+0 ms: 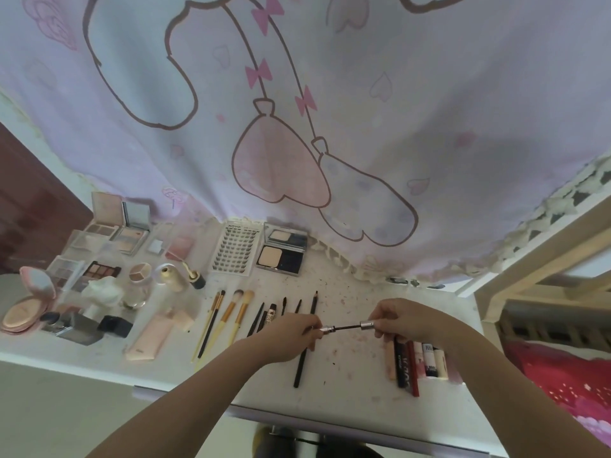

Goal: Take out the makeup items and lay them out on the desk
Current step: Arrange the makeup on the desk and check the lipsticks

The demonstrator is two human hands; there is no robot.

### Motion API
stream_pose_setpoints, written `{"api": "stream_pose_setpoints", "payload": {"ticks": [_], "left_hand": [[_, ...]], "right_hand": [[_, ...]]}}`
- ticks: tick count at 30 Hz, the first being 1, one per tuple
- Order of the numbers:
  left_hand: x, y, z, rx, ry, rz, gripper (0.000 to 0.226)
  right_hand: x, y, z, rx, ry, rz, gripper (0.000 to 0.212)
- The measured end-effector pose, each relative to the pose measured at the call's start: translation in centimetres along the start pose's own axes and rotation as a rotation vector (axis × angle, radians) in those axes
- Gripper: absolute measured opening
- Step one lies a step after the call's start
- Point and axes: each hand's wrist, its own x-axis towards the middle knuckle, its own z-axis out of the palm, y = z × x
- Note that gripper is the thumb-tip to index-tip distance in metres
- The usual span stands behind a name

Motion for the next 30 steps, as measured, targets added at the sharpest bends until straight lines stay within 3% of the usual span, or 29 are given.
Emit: {"api": "stream_pose_setpoints", "payload": {"ticks": [3,9,12,15,18,22,30], "left_hand": [[0.4,-0.7,0.2,0.228,0.028,-0.052,0.025],[1.8,0.2,1.5,-0.085,0.140,-0.198,0.015],[3.4,1.8,2.9,0.026,0.259,-0.238,0.027],[4.3,1.9,3.7,0.343,0.341,-0.246,0.039],[4.8,1.1,3.9,0.477,0.337,-0.251,0.042],[5.3,0.1,4.0,0.529,0.318,-0.212,0.042],[5.5,-1.4,4.1,0.527,0.296,-0.202,0.043]], "right_hand": [[-0.3,1.5,-0.3,0.002,0.092,0.070,0.007],[-0.1,2.7,2.0,0.399,0.262,0.184,0.010],[1.6,2.2,6.6,0.402,0.375,0.185,0.009],[3.1,2.2,10.2,0.151,0.515,0.200,0.015],[3.6,2.0,11.8,-0.136,0.527,0.189,0.023],[4.9,1.0,13.0,-0.329,0.472,0.157,0.031],[7.2,-0.2,14.2,-0.398,0.446,0.205,0.048]]}}
